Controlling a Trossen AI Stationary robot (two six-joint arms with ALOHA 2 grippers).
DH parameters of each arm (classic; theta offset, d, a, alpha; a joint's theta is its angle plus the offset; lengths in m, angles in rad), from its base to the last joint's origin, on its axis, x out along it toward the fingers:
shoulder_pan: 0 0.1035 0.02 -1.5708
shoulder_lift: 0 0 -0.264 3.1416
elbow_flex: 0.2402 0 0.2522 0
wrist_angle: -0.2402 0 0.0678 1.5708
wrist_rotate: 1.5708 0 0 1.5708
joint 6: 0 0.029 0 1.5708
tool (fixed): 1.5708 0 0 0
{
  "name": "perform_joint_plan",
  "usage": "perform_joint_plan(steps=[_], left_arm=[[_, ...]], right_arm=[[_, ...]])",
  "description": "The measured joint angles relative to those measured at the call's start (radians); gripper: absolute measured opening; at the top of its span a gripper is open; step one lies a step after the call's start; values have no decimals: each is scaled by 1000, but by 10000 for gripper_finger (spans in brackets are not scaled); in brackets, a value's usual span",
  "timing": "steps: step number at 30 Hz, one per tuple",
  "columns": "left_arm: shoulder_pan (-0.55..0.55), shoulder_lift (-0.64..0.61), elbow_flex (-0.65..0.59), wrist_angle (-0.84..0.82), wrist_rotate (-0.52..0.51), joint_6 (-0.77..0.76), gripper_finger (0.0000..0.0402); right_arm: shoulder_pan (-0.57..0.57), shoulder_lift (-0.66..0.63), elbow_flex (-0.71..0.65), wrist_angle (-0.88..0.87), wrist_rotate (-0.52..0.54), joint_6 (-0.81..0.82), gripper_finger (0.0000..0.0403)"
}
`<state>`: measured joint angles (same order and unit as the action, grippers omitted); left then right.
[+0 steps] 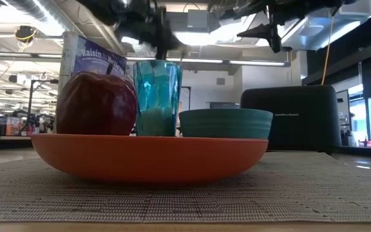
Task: Arrange a breakfast setting
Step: Put the gold spoon on the table mat
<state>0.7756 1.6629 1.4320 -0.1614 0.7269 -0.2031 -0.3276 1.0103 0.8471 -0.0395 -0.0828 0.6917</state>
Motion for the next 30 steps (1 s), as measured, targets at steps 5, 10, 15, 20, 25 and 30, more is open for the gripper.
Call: perform_joint_plan(steps=[5,10,15,20,25,30], left_arm=[[-72,-6,121,23,232,-30,9],[-190,-6,208,180,423,1,9],[-311,-4,239,400,548,53,10],[-383,5,241,443,557,149,10],[-393,17,241,436,581,130,10],[-397,23,241,442,610,139,10]], right_arm=[[0,15,0,131,-97,-48,193],[0,49,1,322,-245,-81,193],[0,93,14,463,-410,-64,193],[2,152,112,460,-583,-63,193],[20,192,201,447,-677,-74,193],[21,252,296,341,-775,-73,193]])
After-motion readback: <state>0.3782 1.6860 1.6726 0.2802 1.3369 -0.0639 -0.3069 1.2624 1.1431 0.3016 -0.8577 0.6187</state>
